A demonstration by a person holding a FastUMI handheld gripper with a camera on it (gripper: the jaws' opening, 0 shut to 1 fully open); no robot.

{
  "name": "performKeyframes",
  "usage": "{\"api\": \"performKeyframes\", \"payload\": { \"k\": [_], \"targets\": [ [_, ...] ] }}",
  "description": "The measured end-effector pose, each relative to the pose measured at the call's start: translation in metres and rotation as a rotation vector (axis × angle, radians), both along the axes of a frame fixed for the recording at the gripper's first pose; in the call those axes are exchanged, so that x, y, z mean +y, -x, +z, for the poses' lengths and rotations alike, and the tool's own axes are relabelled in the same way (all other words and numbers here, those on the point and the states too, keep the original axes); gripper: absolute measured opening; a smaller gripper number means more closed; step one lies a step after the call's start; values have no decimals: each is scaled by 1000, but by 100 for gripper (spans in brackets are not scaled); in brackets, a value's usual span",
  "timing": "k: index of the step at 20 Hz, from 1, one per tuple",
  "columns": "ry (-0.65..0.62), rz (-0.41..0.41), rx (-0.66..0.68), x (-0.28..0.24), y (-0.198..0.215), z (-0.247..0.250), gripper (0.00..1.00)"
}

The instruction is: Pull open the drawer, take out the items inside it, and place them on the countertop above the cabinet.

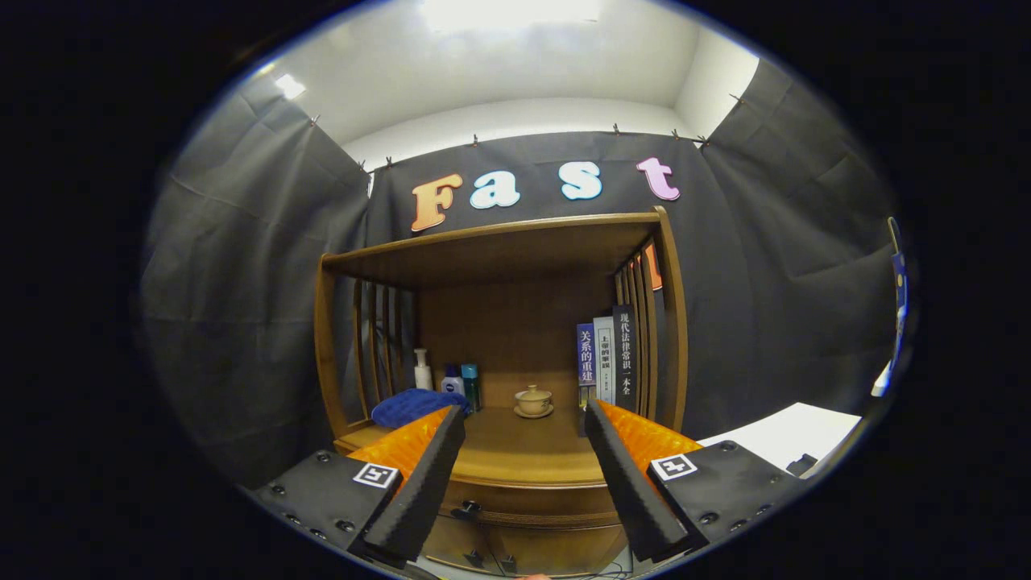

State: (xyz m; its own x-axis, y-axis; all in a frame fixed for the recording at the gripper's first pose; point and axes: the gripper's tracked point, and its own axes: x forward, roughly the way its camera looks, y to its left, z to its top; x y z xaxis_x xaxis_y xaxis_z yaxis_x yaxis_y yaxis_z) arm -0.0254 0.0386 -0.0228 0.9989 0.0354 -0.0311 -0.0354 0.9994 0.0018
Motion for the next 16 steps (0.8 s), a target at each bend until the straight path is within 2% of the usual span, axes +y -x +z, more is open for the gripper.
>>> {"api": "performKeyframes", "payload": {
  "k": [3, 5, 9, 12, 15, 16],
  "targets": [
    [-6, 0, 3, 12, -8, -11, 98],
    [0, -5, 18, 23, -19, -39, 98],
    [42, 21, 145, 54, -40, -138, 98],
    [-36, -7, 216, 63, -51, -198, 99],
    [-44, -26, 293, 67, -50, -254, 99],
    [-50, -28, 312, 71, -50, -269, 96]
  ]
}}
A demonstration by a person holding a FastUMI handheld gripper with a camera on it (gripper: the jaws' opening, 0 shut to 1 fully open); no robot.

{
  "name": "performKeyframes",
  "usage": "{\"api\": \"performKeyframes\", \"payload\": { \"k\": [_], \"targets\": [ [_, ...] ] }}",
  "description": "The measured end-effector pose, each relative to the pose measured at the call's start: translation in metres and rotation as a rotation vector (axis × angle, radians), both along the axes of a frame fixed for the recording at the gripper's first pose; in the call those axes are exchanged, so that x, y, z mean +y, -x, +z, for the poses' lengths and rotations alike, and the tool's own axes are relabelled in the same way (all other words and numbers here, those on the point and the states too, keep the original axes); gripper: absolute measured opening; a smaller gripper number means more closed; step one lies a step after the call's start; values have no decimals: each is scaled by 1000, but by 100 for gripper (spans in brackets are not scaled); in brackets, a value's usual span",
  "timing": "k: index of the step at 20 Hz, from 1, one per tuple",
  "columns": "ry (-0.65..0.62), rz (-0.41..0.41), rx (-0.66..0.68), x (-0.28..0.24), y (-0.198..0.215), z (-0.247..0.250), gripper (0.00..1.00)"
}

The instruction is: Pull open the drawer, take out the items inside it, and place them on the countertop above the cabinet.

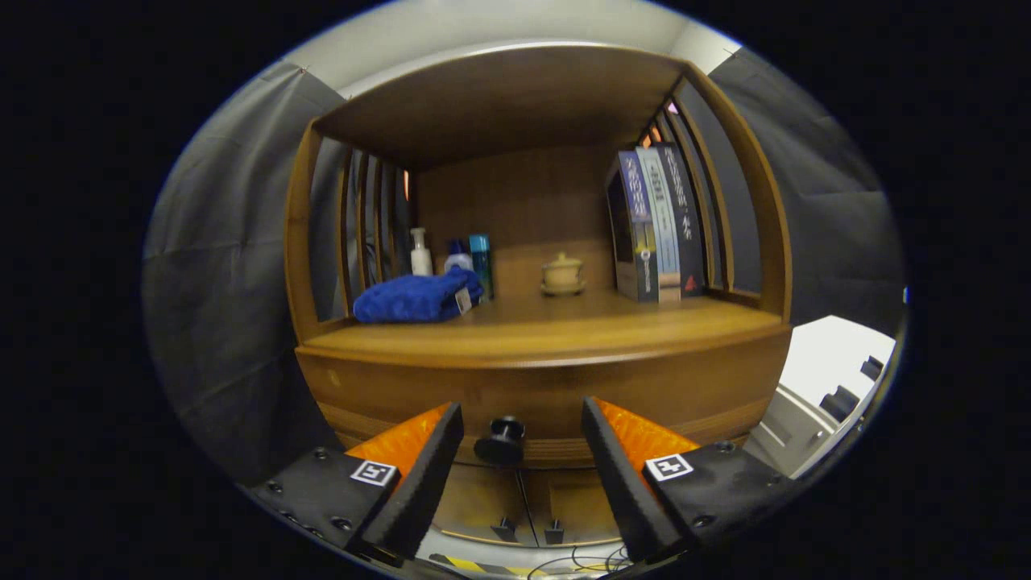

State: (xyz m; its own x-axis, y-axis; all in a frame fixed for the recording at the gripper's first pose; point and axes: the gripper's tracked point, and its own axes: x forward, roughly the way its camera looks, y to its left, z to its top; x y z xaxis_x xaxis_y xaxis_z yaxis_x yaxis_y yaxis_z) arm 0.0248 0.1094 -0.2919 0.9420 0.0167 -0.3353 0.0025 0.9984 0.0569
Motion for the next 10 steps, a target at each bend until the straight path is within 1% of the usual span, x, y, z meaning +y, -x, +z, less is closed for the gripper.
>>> {"api": "performKeyframes", "payload": {
  "k": [3, 6, 8, 10],
  "targets": [
    [-5, 3, 53, 5, -7, -35, 88],
    [-17, -12, 44, 8, -13, -40, 79],
    [-18, -15, 46, 9, -18, -43, 79],
    [-17, -25, 58, 9, -21, -47, 72]
  ]
}}
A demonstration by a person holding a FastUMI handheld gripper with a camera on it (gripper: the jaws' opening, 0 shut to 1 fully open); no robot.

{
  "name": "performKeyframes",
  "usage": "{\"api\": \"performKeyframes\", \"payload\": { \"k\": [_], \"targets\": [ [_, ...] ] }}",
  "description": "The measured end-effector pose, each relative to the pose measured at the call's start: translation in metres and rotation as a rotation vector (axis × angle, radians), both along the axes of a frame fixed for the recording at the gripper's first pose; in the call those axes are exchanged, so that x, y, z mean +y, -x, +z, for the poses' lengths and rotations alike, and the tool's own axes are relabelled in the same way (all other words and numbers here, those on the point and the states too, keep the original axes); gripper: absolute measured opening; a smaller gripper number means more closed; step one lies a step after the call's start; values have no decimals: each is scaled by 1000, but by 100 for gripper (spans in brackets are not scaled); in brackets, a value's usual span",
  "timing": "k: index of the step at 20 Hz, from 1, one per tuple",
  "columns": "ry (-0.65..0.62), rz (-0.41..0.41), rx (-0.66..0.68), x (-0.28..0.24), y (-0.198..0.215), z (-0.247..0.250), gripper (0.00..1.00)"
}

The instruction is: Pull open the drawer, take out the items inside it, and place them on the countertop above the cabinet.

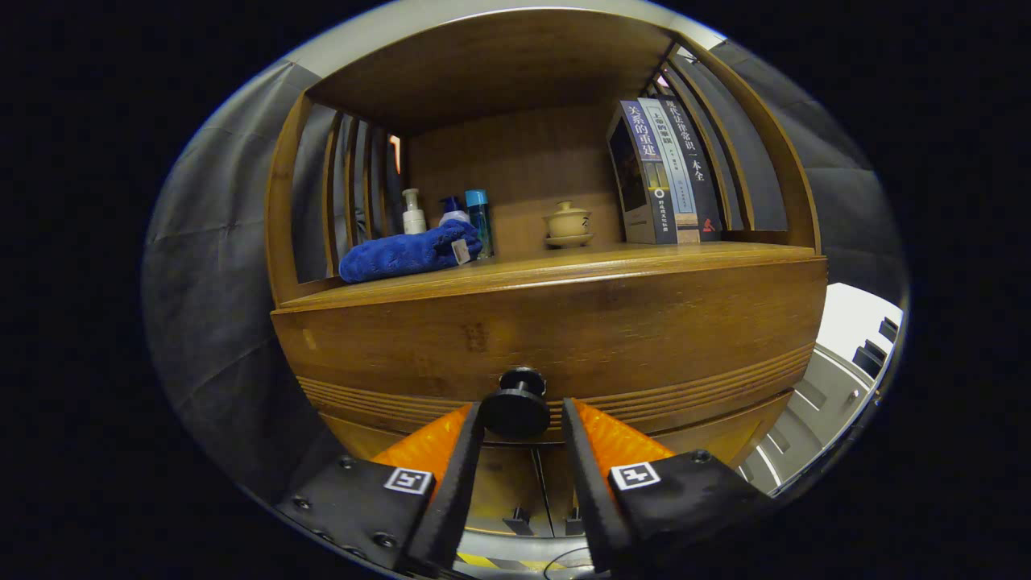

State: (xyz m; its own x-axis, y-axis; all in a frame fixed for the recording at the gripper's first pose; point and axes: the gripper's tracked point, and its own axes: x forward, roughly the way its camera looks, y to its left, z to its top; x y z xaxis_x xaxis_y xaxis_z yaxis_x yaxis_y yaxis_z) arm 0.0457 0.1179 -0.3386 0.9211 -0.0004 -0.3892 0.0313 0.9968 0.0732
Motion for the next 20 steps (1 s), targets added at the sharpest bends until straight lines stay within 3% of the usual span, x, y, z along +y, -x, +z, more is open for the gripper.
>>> {"api": "performKeyframes", "payload": {
  "k": [2, 3, 6, 7, 11, 12, 13, 15, 19, 20],
  "targets": [
    [-28, 4, 26, 5, -2, -6, 66],
    [-33, -1, 17, 6, -4, -4, 51],
    [-38, 4, 20, 6, -4, -6, 47],
    [-30, 7, 15, 5, -3, -6, 41],
    [-15, -9, 27, 5, 1, -11, 41],
    [-3, -47, 69, -1, 5, -28, 41],
    [-12, -81, 115, -7, 17, -48, 24],
    [-34, -107, 142, -15, 48, -67, 9],
    [-59, -107, 31, -16, 46, -30, 10],
    [-80, -101, 11, -13, 44, -19, 26]
  ]
}}
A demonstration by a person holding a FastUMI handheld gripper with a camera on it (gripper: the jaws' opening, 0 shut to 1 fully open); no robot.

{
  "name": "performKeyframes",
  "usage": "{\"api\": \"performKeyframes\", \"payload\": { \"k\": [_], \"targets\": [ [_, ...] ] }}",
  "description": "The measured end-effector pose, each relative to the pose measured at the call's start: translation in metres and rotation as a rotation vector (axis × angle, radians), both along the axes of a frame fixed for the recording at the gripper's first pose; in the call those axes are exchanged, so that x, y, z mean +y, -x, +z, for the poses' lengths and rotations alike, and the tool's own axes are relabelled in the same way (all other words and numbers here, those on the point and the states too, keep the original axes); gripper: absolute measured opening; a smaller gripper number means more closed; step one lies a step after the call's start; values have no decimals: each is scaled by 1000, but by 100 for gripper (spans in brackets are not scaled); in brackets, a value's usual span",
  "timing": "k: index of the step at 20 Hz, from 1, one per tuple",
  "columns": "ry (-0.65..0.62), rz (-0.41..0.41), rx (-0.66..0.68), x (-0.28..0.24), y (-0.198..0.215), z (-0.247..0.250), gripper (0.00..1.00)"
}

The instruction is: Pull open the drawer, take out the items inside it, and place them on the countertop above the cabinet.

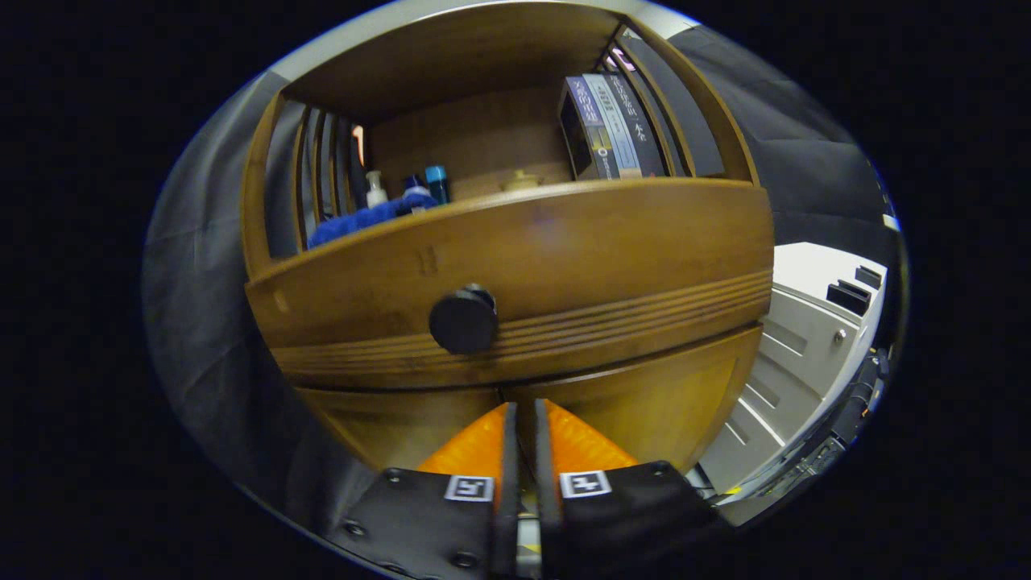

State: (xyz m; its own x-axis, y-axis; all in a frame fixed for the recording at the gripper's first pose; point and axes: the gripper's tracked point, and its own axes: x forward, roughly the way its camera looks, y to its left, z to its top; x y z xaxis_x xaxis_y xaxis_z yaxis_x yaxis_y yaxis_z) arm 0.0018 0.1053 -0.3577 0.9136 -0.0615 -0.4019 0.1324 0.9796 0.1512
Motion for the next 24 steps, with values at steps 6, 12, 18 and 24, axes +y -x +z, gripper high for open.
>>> {"api": "performKeyframes", "payload": {
  "k": [6, 12, 18, 24],
  "targets": [
    [84, 29, -104, 8, -16, 48, 89],
    [112, 52, -74, 17, -43, 40, 87],
    [100, 31, -23, 14, -66, 20, 57],
    [89, 49, -9, 17, -45, 30, 40]
  ]
}}
